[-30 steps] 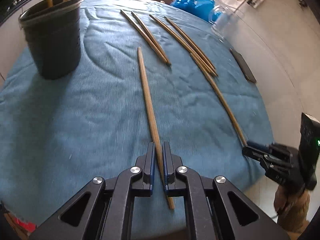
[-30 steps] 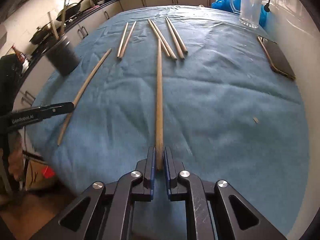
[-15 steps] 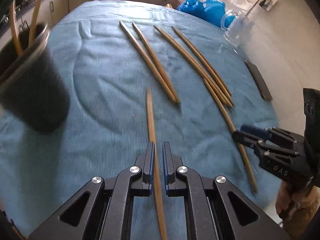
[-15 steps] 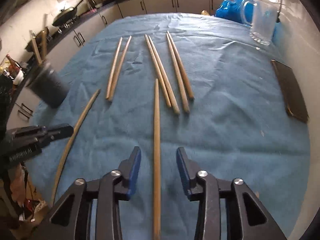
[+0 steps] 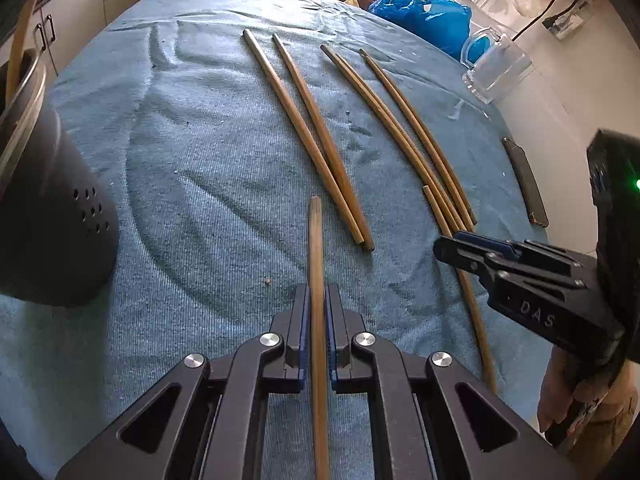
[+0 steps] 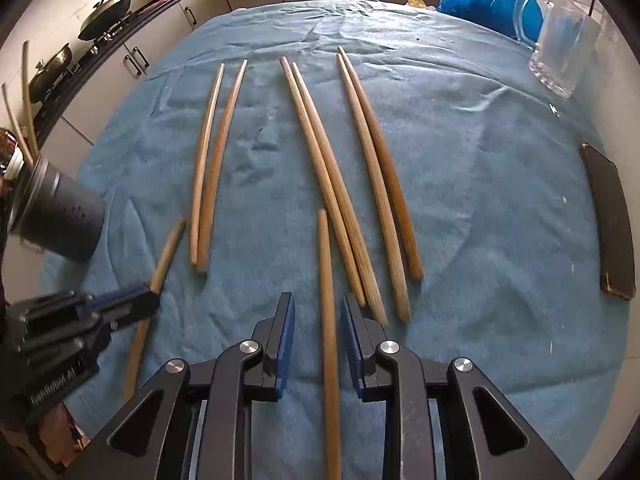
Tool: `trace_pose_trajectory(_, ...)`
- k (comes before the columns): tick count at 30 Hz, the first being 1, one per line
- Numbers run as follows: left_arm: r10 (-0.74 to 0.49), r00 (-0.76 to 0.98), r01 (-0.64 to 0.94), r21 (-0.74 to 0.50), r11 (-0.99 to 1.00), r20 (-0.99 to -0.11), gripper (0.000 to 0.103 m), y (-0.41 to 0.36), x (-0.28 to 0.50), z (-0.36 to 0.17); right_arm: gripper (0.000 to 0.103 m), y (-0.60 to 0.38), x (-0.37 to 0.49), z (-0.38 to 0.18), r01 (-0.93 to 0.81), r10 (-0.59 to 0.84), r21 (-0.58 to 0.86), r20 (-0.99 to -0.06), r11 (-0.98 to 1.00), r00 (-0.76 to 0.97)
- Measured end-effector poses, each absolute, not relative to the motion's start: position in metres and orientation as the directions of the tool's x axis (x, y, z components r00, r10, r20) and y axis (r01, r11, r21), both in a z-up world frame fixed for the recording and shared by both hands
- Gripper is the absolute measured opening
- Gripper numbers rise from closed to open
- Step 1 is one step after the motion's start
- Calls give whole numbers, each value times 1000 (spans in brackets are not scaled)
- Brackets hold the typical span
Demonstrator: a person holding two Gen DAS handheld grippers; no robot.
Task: Organize utensils
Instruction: 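Carry both chopsticks upright into the black holder while both tools open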
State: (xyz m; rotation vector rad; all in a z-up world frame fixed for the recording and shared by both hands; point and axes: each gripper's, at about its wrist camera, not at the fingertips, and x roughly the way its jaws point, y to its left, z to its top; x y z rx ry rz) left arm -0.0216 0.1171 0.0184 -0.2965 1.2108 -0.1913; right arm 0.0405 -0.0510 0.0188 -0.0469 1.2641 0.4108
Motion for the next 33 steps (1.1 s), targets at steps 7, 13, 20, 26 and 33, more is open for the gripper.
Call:
trace_pose_trajectory(7, -298, 345, -23, -326, 945, -890, 9, 114, -9, 18, 26, -35, 54, 18, -345, 243, 164, -949, 924, 201)
trace_pose_trajectory(13, -282, 369, -1, -304, 953, -886, 10, 107, -7, 18, 14, -18, 58, 17, -387, 172, 75, -960, 919, 222)
trace_pose_trajectory(20, -262, 425, 7, -286, 958, -867, 7, 106, -25, 26, 6, -20, 45, 22, -378, 251, 129, -922, 917, 294)
trace_pose_trajectory(26, -301, 540, 33, -337, 941, -786, 7, 116, -62, 63, 6, -46, 11, 59, -360, 360, 214, -838, 908, 410)
trace_pose_trajectory(33, -302, 688, 97, -328, 940, -660, 7, 122, -115, 111, 6, -61, -45, 101, -372, 394, 206, -735, 905, 552)
